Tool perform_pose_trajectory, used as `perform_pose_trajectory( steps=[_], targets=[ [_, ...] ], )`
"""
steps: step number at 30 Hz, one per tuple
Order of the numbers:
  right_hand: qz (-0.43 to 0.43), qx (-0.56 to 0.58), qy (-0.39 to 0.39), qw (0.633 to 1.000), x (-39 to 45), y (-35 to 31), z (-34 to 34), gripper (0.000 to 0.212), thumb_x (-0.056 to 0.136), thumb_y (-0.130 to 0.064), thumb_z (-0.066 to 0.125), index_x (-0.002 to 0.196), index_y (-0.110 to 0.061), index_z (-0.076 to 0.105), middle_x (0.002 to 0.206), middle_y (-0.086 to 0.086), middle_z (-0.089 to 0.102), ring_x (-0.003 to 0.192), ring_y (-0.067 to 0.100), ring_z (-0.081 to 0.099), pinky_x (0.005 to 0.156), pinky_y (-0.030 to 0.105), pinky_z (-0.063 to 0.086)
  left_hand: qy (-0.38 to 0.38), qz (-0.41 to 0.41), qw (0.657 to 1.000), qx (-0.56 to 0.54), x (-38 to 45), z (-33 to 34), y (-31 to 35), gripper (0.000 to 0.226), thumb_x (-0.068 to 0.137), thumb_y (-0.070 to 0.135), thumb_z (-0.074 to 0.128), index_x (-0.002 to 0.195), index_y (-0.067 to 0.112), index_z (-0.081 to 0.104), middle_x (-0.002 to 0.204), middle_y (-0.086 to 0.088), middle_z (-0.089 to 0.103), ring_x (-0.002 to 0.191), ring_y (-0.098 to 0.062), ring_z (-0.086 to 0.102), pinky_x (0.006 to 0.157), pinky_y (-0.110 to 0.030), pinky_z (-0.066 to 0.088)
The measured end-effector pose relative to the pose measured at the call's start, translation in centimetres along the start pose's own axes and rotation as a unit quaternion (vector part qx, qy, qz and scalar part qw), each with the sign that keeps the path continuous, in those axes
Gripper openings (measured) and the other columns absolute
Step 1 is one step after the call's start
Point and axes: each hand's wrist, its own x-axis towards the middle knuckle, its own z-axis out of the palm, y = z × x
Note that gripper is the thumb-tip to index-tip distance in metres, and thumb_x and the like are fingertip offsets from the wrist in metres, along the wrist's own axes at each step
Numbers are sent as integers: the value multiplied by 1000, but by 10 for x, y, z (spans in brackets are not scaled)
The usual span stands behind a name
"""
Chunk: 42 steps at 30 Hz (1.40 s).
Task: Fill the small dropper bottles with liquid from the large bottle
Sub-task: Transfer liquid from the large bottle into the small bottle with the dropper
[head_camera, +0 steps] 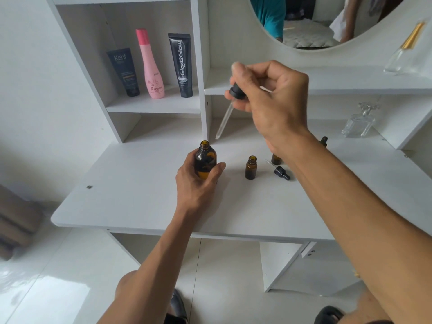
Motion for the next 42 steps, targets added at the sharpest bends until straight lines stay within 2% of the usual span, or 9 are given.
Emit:
perform_pose_trajectory(
  steps=[7,10,12,16,20,24,31,35,42],
  targets=[
    [-6,-3,-31,1000,0,3,23,15,89,-20,76,80,-11,69,83,17,75,72,26,77,66,33,63,-5,-1,1000,-11,0,1,-1,29,84,30,82,106,20,66,78,9,67,71,-17,65,72,-36,56],
    [-6,-23,-37,999,0,9,25,16,88,-22,77,77,-15,68,81,15,75,72,25,77,68,37,64,0,7,1000,-6,-1,0,2,31,84,28,82,109,18,66,82,11,68,74,-7,64,73,-22,51],
    [-2,-37,-45,998,1,16,27,16,88,-23,77,78,-14,69,80,16,75,72,26,77,69,39,64,3,6,1000,-5,-2,-1,3,32,84,27,82,110,17,67,84,11,68,74,-2,63,72,-17,49],
    [4,-91,-67,994,-2,32,30,20,86,-25,78,84,-6,72,77,11,76,71,22,77,73,46,63,-3,1,1000,-13,0,1,1,33,83,30,82,110,19,66,81,9,68,72,-15,66,74,-34,56],
    [16,-135,-95,986,-10,43,30,21,85,-26,80,84,-6,74,74,5,76,67,13,75,73,41,63,-5,-1,1000,-12,0,1,-2,35,81,36,81,109,21,66,82,8,69,73,-18,66,75,-44,59],
    [22,-152,-118,981,-17,52,32,21,84,-25,81,82,-5,74,70,2,74,66,13,74,72,40,63,-7,-4,1000,-17,0,1,-2,34,82,35,80,109,20,66,81,6,70,72,-20,68,72,-42,58],
    [28,-180,-131,974,-23,60,31,20,82,-28,83,79,-11,73,68,-4,72,58,0,63,63,19,56,-16,-4,1000,-19,1,0,-3,27,84,29,81,104,19,64,79,6,70,70,-18,67,69,-36,56],
    [31,-186,-131,973,-26,62,30,22,81,-30,83,82,-9,74,71,-1,74,63,7,67,68,27,60,-17,-3,1000,-20,0,1,-1,25,85,27,80,101,19,64,76,8,68,65,-13,63,65,-28,49],
    [33,-186,-129,974,-27,63,31,24,80,-32,84,81,-11,74,70,-2,73,61,5,67,65,24,60,-19,-4,999,-25,0,1,-1,26,85,24,79,106,17,66,82,5,71,69,-13,66,69,-32,56]
  ],
)
